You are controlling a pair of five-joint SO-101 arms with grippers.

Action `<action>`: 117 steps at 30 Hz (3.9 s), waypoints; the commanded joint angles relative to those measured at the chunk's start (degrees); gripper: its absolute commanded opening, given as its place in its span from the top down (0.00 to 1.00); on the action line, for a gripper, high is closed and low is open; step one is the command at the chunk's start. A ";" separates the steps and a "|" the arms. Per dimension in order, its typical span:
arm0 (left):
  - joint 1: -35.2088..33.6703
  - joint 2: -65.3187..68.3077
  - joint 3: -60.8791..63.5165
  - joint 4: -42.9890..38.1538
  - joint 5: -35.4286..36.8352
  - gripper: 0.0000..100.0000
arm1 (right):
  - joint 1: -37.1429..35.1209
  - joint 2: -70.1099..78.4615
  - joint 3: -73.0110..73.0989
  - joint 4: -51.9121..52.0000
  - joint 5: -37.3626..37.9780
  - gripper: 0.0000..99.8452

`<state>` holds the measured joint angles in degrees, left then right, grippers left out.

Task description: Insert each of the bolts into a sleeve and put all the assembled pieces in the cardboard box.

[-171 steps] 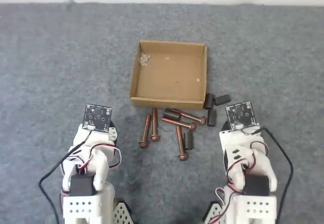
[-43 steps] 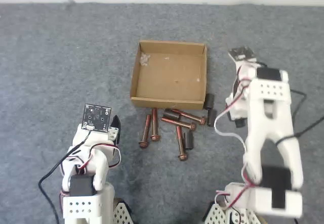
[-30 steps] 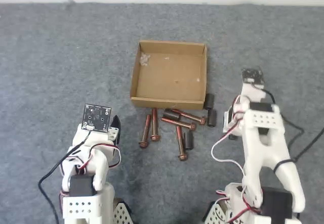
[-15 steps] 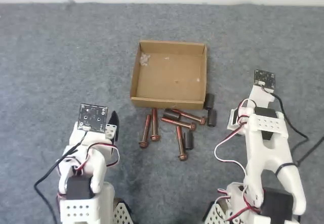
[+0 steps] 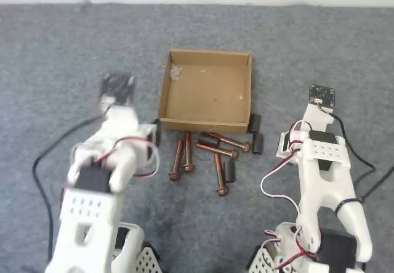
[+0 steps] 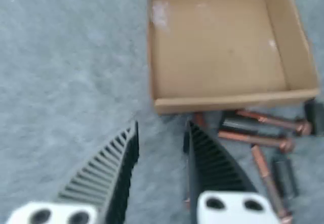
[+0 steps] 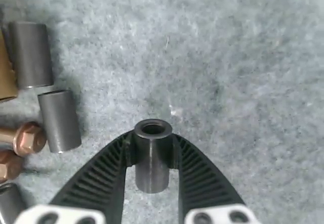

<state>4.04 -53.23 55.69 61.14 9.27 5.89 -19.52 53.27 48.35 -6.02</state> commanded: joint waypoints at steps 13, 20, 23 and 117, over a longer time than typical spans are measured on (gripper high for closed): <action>12.22 47.82 -13.49 -5.45 9.14 0.86 | 1.19 -2.07 0.88 -3.91 1.85 0.99; 9.49 51.16 -15.78 -6.15 8.97 0.86 | 1.19 -2.07 0.88 -3.91 1.85 0.99; 9.14 51.34 -15.78 -5.98 8.88 0.86 | 1.19 -2.07 0.88 -3.91 1.85 0.99; -13.27 26.11 -8.92 3.34 -73.23 0.92 | 1.01 -2.07 0.97 -4.00 1.93 0.99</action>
<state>-7.82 -30.73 49.89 67.21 -63.34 6.42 -19.52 54.77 45.27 -5.58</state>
